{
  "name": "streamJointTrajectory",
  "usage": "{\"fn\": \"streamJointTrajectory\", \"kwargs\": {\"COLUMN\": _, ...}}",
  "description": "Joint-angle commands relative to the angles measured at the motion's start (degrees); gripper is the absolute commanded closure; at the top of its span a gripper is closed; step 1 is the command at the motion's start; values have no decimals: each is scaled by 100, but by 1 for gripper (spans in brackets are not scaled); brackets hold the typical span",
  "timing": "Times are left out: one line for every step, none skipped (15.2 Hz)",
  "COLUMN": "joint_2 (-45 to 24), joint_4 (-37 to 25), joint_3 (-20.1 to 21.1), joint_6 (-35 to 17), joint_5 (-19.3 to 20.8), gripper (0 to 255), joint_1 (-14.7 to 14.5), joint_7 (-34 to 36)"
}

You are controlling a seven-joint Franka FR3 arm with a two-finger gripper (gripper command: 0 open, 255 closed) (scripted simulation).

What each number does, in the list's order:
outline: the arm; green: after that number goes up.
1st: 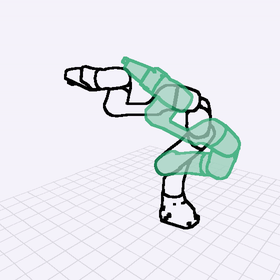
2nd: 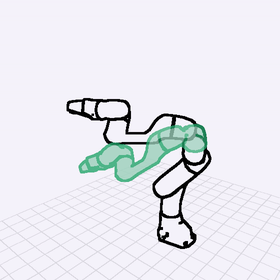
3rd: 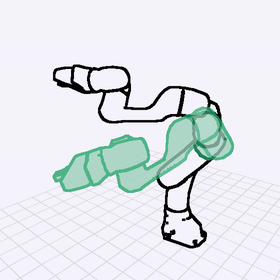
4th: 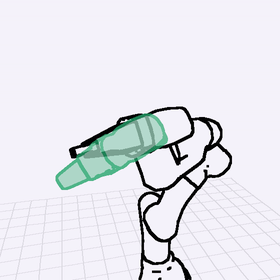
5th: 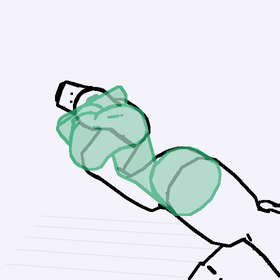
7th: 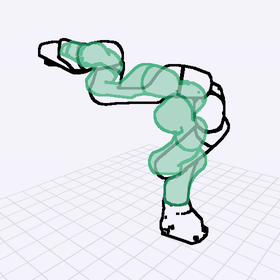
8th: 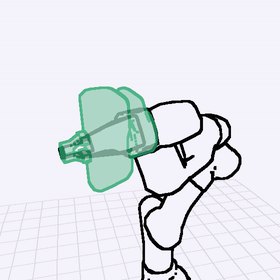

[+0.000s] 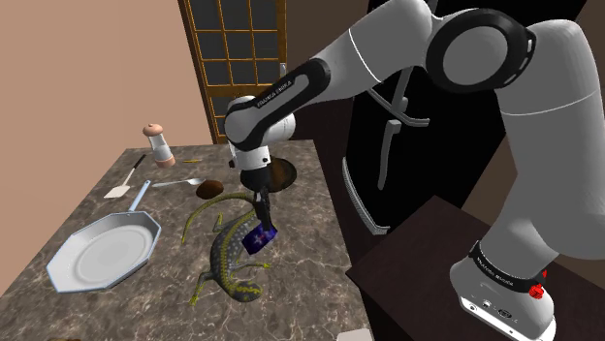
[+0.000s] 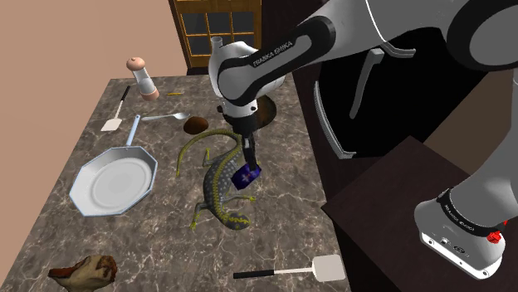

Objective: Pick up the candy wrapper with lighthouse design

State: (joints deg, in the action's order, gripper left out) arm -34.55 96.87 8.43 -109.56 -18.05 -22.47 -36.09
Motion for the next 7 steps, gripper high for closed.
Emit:
{"fn": "streamJointTrajectory", "kwargs": {"joint_2": 92, "joint_4": -11, "joint_3": 4, "joint_6": 99, "joint_5": 0, "gripper": 255, "joint_1": 5, "joint_7": 33}}
{"fn": "streamJointTrajectory", "kwargs": {"joint_2": 138, "joint_4": -19, "joint_3": 6, "joint_6": 151, "joint_5": 0, "gripper": 255, "joint_1": 8, "joint_7": 49}}
{"fn": "streamJointTrajectory", "kwargs": {"joint_2": 183, "joint_4": -28, "joint_3": 7, "joint_6": 203, "joint_5": 0, "gripper": 255, "joint_1": 12, "joint_7": 64}}
{"fn": "streamJointTrajectory", "kwargs": {"joint_2": 228, "joint_4": -38, "joint_3": 9, "joint_6": 256, "joint_5": 0, "gripper": 255, "joint_1": 15, "joint_7": 80}}
{"fn": "streamJointTrajectory", "kwargs": {"joint_2": 272, "joint_4": -50, "joint_3": 11, "joint_6": 309, "joint_5": 0, "gripper": 255, "joint_1": 19, "joint_7": 96}}
{"fn": "streamJointTrajectory", "kwargs": {"joint_2": 279, "joint_4": -51, "joint_3": 11, "joint_6": 316, "joint_5": 0, "gripper": 255, "joint_1": 19, "joint_7": 99}}
{"fn": "streamJointTrajectory", "kwargs": {"joint_2": 278, "joint_4": -52, "joint_3": 11, "joint_6": 317, "joint_5": 0, "gripper": 255, "joint_1": 19, "joint_7": 99}}
